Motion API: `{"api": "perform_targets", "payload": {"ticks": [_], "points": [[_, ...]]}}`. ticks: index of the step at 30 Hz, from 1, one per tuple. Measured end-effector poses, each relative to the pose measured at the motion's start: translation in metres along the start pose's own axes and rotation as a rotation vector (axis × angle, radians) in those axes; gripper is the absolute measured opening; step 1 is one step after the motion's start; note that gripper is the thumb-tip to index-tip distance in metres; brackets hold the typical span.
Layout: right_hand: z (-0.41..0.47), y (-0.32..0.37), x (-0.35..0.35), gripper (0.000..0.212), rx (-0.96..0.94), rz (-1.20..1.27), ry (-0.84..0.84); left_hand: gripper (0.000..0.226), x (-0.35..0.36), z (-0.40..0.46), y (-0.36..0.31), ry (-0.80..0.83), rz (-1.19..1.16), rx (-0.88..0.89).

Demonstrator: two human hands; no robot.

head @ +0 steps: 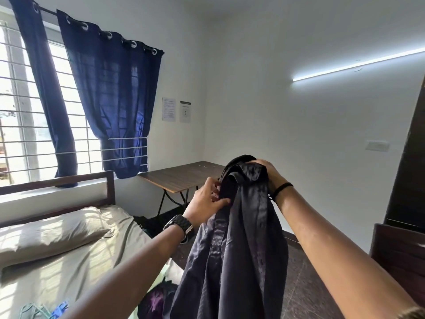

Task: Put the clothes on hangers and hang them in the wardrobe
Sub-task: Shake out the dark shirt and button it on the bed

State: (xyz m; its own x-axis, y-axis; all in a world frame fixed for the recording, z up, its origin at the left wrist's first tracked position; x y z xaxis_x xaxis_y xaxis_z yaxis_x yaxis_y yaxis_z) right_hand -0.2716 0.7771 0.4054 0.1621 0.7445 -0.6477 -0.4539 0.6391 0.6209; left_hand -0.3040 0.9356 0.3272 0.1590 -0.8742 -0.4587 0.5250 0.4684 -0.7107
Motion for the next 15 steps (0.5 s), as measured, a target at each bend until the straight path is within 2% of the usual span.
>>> {"api": "perform_targets", "payload": {"ticks": [2,4,6,8,9,12,14,15], "points": [[0.000,0.001,0.001,0.018,-0.038,-0.078,0.027,0.023,-0.003,0.007,0.009,-0.047,-0.019,-0.055],[-0.001,-0.001,-0.003,0.016,-0.013,-0.115,0.011,0.006,-0.001,0.013,0.019,-0.035,-0.166,-0.126],[-0.004,-0.004,-0.010,0.028,0.010,-0.056,-0.010,0.014,0.008,0.016,0.021,0.034,-0.358,-0.199],[-0.002,-0.006,-0.009,0.019,0.019,-0.060,0.026,0.020,0.008,0.020,0.019,0.034,-0.398,-0.243],[0.002,-0.009,-0.010,0.013,0.041,-0.040,0.020,0.022,0.001,0.023,0.018,-0.019,-0.368,-0.249],[0.004,-0.024,-0.014,0.010,0.225,0.352,-0.033,0.010,-0.038,0.027,0.006,-0.255,-0.122,-0.219],[0.008,-0.036,-0.008,0.015,0.248,0.379,0.044,0.009,-0.059,0.031,-0.010,-0.331,0.004,-0.163],[0.003,-0.036,0.000,0.014,0.264,0.341,0.135,0.010,-0.065,0.035,-0.014,-0.322,0.007,-0.151]]}}
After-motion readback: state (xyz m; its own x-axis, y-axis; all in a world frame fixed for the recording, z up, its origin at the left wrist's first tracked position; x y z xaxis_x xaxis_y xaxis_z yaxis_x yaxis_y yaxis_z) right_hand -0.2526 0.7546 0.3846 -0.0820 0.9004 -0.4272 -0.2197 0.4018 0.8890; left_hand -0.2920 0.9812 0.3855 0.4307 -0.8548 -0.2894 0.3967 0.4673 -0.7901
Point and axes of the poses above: each hand's wrist, its own z-axis towards the middle knuckle, its own x-axis out of the palm, y = z × x, the point moved 10 cm from there along z, towards the middle knuckle, and after that the axes turned 2 degrees about -z, right-handed, at the moved point
